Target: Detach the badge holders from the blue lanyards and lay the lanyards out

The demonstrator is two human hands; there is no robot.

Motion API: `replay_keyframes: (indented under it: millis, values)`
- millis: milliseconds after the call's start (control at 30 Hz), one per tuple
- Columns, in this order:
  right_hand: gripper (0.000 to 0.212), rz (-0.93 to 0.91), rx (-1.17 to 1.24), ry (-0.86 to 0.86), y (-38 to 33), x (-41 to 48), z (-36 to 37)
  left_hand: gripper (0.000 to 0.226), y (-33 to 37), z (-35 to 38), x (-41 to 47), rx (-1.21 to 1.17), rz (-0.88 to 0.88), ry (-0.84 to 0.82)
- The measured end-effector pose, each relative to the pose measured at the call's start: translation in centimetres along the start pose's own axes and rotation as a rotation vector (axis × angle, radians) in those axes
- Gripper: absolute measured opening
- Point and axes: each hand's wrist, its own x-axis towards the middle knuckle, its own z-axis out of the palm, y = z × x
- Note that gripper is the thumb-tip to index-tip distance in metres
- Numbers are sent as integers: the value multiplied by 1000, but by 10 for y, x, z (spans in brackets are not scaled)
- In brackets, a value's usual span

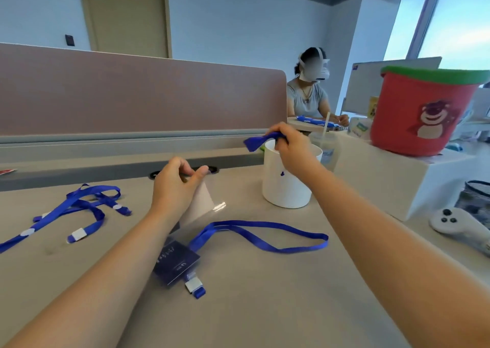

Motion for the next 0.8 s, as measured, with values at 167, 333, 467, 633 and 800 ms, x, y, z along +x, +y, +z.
replay_keyframes:
  millis: [167, 333, 467, 633, 800]
  values:
    - [27, 44, -411, 180, 22, 50, -25, 14, 0, 1, 6, 1, 9, -24]
    - [33, 179, -558, -117, 45, 58, -12, 8, -7, 7, 3, 2, -3, -122]
    - [50, 250, -447, -322, 43, 50, -15, 11, -7, 10, 2, -1, -32, -162]
    - [54, 261, -470, -268, 39, 53, -26, 5, -5, 13, -1, 20, -26, -235]
    - [32, 122, -289, -16, 22, 31, -17, 4, -4, 8, -1, 63, -1, -238]
